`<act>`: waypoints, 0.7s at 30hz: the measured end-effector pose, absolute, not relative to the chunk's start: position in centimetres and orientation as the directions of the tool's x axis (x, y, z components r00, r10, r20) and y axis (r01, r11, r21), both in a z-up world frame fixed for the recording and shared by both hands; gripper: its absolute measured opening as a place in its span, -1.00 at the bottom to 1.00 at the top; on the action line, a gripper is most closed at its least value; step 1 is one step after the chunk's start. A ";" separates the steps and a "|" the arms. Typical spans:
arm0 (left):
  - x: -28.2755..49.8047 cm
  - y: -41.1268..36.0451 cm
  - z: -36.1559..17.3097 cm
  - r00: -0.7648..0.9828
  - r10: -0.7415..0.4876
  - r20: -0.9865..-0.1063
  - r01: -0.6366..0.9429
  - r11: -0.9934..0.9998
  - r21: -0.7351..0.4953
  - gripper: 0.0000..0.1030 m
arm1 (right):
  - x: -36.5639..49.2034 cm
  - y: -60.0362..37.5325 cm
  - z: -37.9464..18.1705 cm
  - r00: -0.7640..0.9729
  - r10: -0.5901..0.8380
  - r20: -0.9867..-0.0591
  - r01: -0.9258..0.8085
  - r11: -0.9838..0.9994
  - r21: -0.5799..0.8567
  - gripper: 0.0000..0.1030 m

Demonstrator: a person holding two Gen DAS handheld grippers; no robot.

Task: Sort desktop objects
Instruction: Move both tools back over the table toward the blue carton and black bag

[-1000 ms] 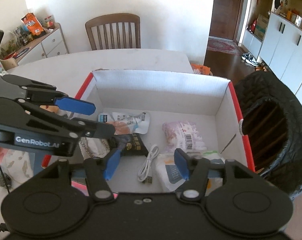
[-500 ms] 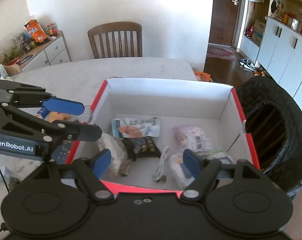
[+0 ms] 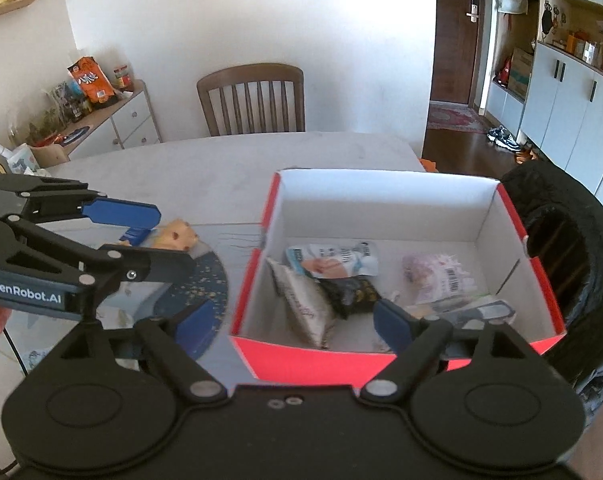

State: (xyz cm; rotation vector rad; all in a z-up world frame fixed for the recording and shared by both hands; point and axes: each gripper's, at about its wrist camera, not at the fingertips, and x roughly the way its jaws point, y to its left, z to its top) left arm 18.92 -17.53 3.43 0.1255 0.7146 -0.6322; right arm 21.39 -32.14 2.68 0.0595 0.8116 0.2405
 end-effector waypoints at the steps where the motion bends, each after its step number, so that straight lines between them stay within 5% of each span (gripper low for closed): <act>1: 18.7 -16.9 3.4 0.582 -0.496 -0.645 0.577 0.810 -0.103 0.48 | 21.3 -31.7 2.7 0.664 0.236 -0.710 -0.190 0.971 0.146 0.70; 11: 16.8 -10.8 3.5 0.611 -0.473 -0.635 0.551 0.830 -0.089 0.96 | 20.5 -27.1 2.5 0.674 0.228 -0.702 -0.188 0.973 0.136 0.75; 21: 15.0 -4.5 2.7 0.636 -0.420 -0.647 0.499 0.864 -0.070 0.97 | 20.1 -22.6 2.1 0.669 0.241 -0.703 -0.202 0.969 0.140 0.76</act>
